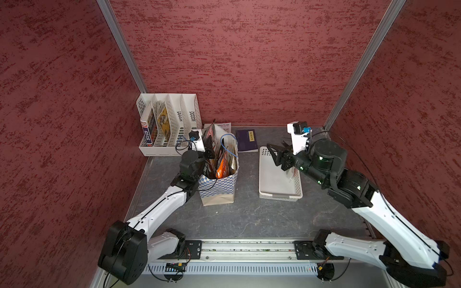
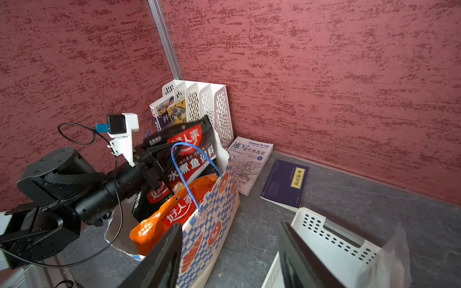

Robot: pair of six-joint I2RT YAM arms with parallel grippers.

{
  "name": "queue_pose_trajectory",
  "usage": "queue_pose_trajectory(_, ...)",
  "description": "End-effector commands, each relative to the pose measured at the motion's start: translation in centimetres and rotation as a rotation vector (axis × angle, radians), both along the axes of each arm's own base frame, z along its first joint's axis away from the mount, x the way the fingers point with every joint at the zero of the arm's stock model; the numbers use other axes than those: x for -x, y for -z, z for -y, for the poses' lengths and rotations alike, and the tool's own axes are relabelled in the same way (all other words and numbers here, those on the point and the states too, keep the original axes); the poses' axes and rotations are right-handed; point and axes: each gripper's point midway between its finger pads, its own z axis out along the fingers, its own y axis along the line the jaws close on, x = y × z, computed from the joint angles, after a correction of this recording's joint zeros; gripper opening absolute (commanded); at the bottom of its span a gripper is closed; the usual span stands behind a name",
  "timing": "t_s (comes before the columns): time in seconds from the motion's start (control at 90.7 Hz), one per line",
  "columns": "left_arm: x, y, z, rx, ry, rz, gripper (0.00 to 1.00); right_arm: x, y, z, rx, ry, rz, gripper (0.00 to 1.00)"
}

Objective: Place the condiment packets inside the bag
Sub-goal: Place the condiment packet in the paper bag, then pick up the condiment packet from the storage box.

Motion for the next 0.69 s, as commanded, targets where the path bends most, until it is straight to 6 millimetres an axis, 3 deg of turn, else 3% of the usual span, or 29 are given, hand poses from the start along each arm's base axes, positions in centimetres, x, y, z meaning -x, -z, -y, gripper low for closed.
queue_pose_trajectory(0.0,1.4,-2.8,-0.5,0.017,-0.002,0.087,0.39,-0.3,0.4,0.2,0.006,0.023,-0.009,0.64)
queue_pose_trajectory(0.088,2.3,-4.1,-0.6,0.019,0.001,0.093,0.61,-0.4,0.5,0.0,0.009,0.022,-0.012,0.64)
queue_pose_trajectory(0.187,3.1,-5.1,-1.1,0.032,-0.011,0.054,0.71,-1.0,1.2,0.3,0.015,0.062,-0.036,0.64)
queue_pose_trajectory(0.298,3.9,-5.9,-2.3,0.066,-0.052,-0.062,0.83,-2.6,3.2,2.2,0.047,0.19,-0.118,0.66)
queue_pose_trajectory(0.375,4.6,-5.7,-2.9,0.065,-0.057,-0.167,0.99,-4.0,5.3,3.8,0.052,0.261,-0.219,0.69)
queue_pose_trajectory(0.485,5.6,-4.8,-3.1,0.071,-0.017,-0.296,1.0,-6.5,9.7,7.2,0.062,0.362,-0.376,0.74)
queue_pose_trajectory(0.683,7.5,-1.5,-3.8,0.136,0.057,-0.493,1.0,-9.9,18.3,13.4,0.038,0.52,-0.615,0.79)
